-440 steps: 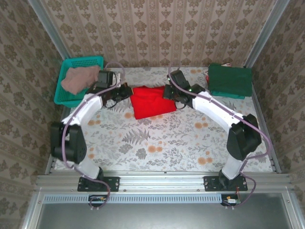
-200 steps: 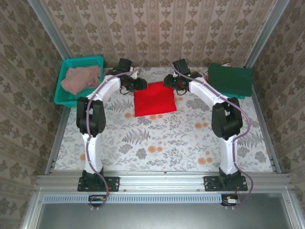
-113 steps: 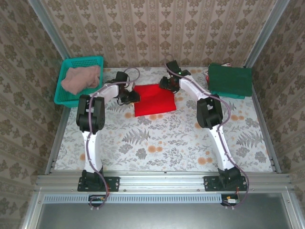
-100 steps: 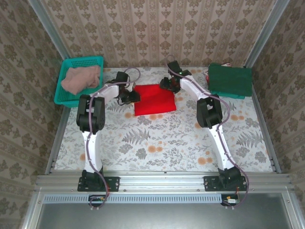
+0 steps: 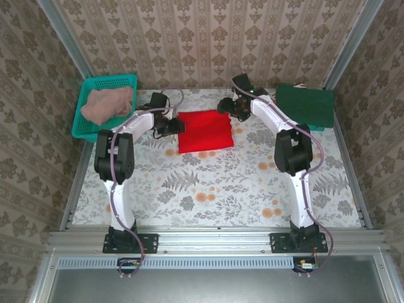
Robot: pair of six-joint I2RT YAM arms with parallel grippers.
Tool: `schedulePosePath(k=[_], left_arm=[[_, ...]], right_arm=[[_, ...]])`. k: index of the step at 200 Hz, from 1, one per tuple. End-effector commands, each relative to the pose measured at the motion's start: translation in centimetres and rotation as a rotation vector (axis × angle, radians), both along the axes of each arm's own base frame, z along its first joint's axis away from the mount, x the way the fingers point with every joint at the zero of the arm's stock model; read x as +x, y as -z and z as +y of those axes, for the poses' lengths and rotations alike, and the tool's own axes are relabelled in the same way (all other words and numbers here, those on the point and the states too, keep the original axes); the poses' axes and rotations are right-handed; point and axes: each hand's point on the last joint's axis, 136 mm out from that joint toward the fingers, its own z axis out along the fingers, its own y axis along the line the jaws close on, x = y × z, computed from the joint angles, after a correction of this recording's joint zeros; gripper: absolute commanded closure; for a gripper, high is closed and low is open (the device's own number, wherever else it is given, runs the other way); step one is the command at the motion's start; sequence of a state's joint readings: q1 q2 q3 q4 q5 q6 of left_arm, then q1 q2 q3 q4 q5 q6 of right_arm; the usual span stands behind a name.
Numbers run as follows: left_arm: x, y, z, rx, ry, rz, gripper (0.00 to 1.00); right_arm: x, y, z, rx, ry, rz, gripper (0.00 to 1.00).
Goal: Fold and stack the t-shirts
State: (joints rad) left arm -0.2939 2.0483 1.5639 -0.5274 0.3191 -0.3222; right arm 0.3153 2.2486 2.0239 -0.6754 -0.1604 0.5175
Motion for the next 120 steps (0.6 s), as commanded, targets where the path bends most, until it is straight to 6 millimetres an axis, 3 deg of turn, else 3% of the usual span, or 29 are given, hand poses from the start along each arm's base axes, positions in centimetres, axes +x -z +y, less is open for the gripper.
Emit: schedulePosePath(k=[1, 33, 53, 87, 120], left_arm=[[0.0, -3.6, -2.7, -0.038, 0.034, -0.078, 0.49], [-0.4, -2.9, -6.2, -0.094, 0.090, -0.045, 0.52], [-1.3, -1.2, -6.9, -0.128, 0.089, -0.022, 0.52], [-2.7, 3.9, -5.5, -0.104, 0.061, 0.078, 0.55], [-3.5, 5.8, -3.5, -0.085, 0.026, 0.114, 0.57]], right_arm=[[-1.9, -0.8, 3.3, 0.033, -0.066, -0.057, 0.31], [-4.4, 3.3, 4.8, 0.069, -0.064, 0.008, 0.52], [-5.5, 6.5, 3.7, 0.040, -0.035, 0.069, 0.54], [-6.7, 9.9, 1.9, 0.042, 0.008, 0.133, 0.52], [-7.3, 9.7, 0.1, 0.025, 0.036, 0.129, 0.47]])
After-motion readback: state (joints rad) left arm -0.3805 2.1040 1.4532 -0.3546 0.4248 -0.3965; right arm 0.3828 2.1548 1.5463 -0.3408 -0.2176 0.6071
